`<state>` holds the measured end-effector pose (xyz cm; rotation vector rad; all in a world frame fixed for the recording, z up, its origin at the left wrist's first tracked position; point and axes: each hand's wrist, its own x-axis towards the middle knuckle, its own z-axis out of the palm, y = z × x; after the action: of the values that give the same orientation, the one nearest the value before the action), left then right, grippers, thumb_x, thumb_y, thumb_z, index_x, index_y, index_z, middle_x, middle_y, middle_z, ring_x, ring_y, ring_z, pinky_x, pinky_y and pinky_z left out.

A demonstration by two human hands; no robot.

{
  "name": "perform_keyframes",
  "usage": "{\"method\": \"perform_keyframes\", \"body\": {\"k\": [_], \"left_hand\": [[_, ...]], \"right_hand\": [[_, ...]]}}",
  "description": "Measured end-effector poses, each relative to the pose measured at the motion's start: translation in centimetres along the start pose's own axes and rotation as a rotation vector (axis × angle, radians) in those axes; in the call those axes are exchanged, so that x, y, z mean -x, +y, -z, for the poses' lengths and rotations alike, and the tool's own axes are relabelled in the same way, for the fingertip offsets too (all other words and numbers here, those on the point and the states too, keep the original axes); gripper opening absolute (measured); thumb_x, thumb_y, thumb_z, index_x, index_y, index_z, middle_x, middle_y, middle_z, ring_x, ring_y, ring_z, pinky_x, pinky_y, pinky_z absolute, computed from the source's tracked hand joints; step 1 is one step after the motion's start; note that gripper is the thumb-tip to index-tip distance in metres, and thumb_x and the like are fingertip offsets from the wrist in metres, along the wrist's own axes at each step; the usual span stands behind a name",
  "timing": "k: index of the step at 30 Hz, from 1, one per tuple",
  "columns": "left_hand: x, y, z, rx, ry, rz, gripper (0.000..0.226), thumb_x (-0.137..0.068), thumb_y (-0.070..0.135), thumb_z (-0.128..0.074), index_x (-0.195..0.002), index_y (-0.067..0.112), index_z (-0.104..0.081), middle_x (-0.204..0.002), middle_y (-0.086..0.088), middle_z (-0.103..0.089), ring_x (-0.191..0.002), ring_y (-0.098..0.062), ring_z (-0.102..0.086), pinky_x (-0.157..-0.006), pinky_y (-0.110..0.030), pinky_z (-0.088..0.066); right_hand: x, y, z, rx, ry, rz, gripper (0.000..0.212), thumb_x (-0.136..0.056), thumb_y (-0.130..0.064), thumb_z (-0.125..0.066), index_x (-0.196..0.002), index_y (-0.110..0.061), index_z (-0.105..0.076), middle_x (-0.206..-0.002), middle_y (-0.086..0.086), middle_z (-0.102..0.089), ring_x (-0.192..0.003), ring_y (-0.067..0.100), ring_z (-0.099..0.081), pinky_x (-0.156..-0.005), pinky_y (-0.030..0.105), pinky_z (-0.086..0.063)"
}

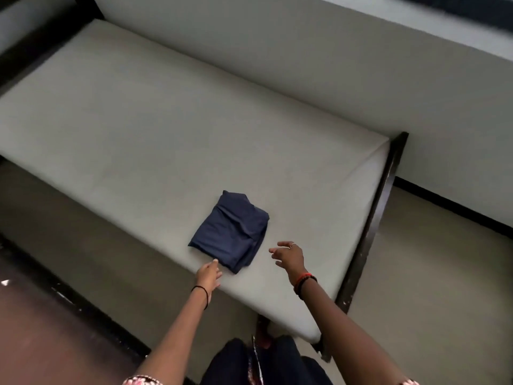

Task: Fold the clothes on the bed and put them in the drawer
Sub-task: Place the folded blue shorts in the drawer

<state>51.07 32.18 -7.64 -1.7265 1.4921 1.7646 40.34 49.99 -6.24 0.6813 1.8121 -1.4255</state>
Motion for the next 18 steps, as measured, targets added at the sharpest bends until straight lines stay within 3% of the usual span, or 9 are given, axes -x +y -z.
{"method": "perform_keyframes", "body": {"k": [3, 5, 8, 12, 18], "left_hand": [[-3.4, -0.5, -0.4, -0.004, 0.065, 0.06, 0.016, -0.097, 0.022, -0.05, -0.093, 0.006, -0.05, -0.083, -0.009, -0.048, -0.075, -0.023, -0.048, -0.06, -0.028, -0.039], [-6.7, -1.3, -1.0, -0.015, 0.102, 0.087, 0.021, -0.094, 0.025, -0.055, -0.088, 0.006, -0.049, -0.088, -0.01, -0.047, -0.08, -0.023, -0.045, -0.068, -0.031, -0.037], [-10.0, -1.6, -1.9, 0.016, 0.167, 0.093, 0.039, -0.091, 0.027, -0.061, -0.11, -0.005, -0.049, -0.104, -0.014, -0.05, -0.093, -0.026, -0.047, -0.081, -0.035, -0.039], [-14.5, -2.7, -3.1, 0.12, 0.142, 0.138, 0.067, -0.084, 0.037, -0.068, -0.132, -0.003, -0.042, -0.132, -0.016, -0.052, -0.12, -0.034, -0.049, -0.102, -0.044, -0.039], [-18.2, -3.7, -3.9, 0.331, 0.144, 0.194, 0.094, -0.059, 0.051, -0.083, -0.133, 0.007, -0.045, -0.128, -0.008, -0.058, -0.11, -0.026, -0.059, -0.098, -0.043, -0.049]], "right_hand": [[-4.1, -0.9, -1.5, 0.18, 0.004, 0.062, 0.028, -0.081, 0.0, -0.057, -0.109, -0.005, -0.059, -0.096, 0.012, -0.071, -0.078, 0.015, -0.061, -0.075, 0.029, -0.05], [-7.1, -1.5, -2.7, 0.299, 0.033, 0.099, 0.029, -0.083, -0.006, -0.059, -0.112, -0.007, -0.058, -0.106, 0.011, -0.068, -0.088, 0.019, -0.06, -0.084, 0.031, -0.05], [-10.7, -2.6, -4.0, 0.425, 0.002, 0.169, 0.037, -0.085, -0.012, -0.064, -0.119, -0.004, -0.054, -0.111, 0.009, -0.06, -0.097, 0.021, -0.055, -0.084, 0.024, -0.043], [-16.9, -2.8, -6.6, 0.613, -0.045, 0.266, 0.058, -0.077, -0.032, -0.075, -0.124, -0.006, -0.053, -0.123, 0.012, -0.058, -0.115, 0.03, -0.053, -0.099, 0.041, -0.042], [-22.2, -3.1, -10.1, 0.809, -0.146, 0.282, 0.096, -0.064, -0.063, -0.075, -0.14, -0.016, -0.038, -0.137, 0.008, -0.047, -0.126, 0.029, -0.045, -0.103, 0.047, -0.041]]}}
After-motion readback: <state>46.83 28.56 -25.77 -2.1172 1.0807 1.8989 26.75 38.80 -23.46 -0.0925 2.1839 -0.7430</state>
